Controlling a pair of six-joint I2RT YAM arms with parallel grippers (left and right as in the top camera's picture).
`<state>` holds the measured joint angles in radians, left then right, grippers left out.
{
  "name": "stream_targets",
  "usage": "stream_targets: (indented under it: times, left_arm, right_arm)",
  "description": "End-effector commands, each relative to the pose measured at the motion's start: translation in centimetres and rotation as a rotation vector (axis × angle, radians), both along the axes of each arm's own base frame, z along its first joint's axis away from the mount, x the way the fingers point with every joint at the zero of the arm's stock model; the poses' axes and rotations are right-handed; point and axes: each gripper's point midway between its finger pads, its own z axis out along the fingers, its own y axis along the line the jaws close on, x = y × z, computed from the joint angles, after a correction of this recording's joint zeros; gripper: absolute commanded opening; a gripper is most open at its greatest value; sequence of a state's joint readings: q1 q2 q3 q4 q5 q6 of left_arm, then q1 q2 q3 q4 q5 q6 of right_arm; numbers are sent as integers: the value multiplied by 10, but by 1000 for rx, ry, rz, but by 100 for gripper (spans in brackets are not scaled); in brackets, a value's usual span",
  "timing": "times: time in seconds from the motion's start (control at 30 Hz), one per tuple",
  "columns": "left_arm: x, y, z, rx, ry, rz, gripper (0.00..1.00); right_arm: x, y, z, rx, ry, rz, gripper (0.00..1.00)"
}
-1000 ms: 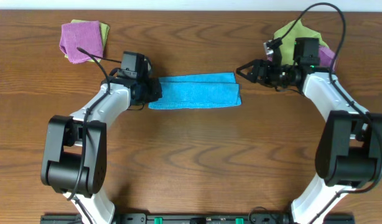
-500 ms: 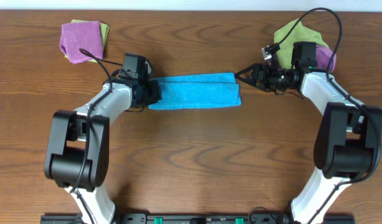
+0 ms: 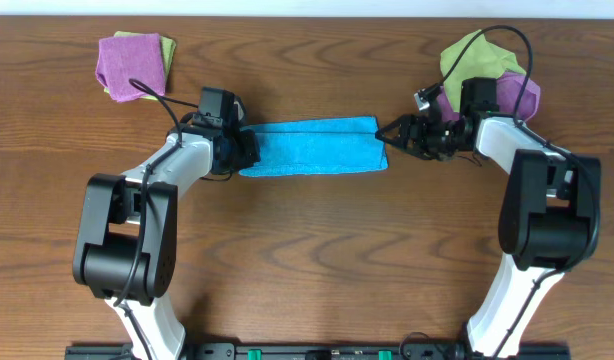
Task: Fold the cloth
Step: 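Grasp the right end of the folded strip with the right gripper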
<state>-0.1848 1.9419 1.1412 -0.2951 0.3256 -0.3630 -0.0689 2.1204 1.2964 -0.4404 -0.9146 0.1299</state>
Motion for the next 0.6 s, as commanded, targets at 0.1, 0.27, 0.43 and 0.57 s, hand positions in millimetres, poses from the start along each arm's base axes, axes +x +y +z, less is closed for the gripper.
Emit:
stream_targets:
  times: [0.1,0.27,0.43,0.57]
  left_arm:
    - [-2,6,-9,25,20,5,6]
    - [-2,6,-9,24,20,5,6]
    - [-2,6,-9,25,20,5,6]
    - [-3,6,-9,24,21,5,6]
  right_arm:
    - [4,-17,-15,-124,-2,-14,73]
    - [1,-9,-28,-150,12,8,73]
    - [-13,22,-51,-96,68,79,74]
    - [-17,40,-56,-93,71,113,74]
